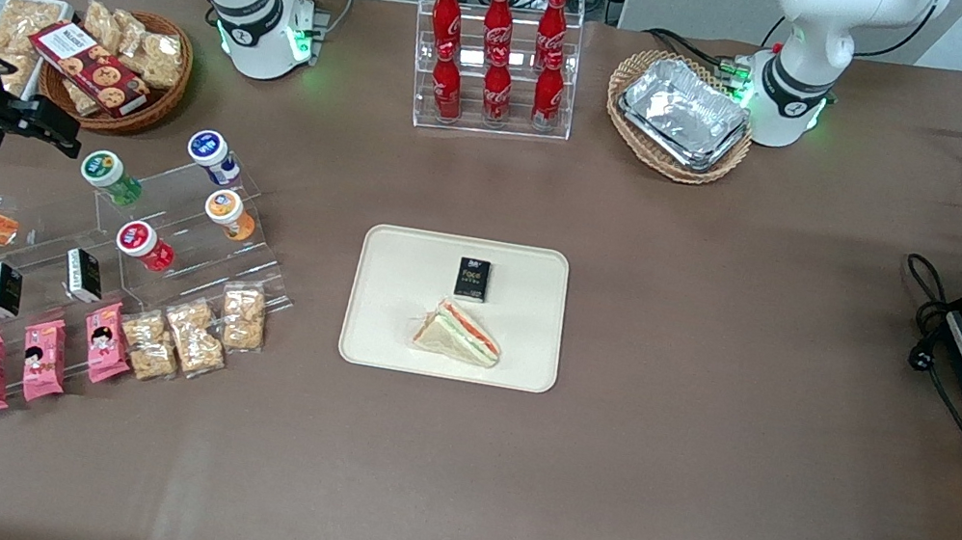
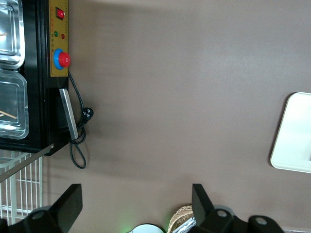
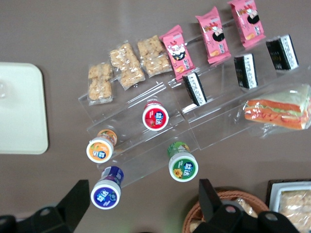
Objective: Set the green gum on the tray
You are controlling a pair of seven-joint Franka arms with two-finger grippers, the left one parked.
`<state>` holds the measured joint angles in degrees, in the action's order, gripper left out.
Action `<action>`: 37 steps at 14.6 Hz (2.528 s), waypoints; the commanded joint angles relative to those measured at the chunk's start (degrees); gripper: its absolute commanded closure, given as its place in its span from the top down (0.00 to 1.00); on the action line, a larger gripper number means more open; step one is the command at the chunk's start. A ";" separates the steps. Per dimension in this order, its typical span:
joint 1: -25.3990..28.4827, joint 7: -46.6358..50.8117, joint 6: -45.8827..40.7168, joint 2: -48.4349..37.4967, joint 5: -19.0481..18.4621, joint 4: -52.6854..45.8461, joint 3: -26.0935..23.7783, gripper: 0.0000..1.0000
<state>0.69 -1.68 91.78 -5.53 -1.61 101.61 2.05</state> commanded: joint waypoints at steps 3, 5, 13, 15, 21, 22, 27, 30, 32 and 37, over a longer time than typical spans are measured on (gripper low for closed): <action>0.54 -4.74 -0.04 -5.00 -1.02 4.10 2.17 1.00; 0.81 -4.65 1.46 -10.44 -1.29 9.45 1.91 1.00; 0.19 -12.03 13.14 -30.33 -4.36 31.02 2.35 1.00; -0.68 -12.12 13.68 -30.33 -4.63 30.50 2.52 1.00; -0.77 -12.29 15.78 -26.30 -6.21 31.10 4.46 1.00; -0.77 -12.30 17.19 -25.42 -6.91 31.89 4.46 1.00; -1.30 -13.00 30.89 -19.89 -7.26 39.27 6.91 1.00; -2.96 -13.00 40.89 -16.02 -7.26 44.09 7.18 1.00; -3.50 -13.00 45.66 -14.34 -7.26 46.74 7.18 1.00; -3.50 -12.30 50.15 -8.90 -7.18 47.10 7.36 1.00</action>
<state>-2.55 -14.21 138.39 -17.57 -7.93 148.47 9.16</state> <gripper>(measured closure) 0.000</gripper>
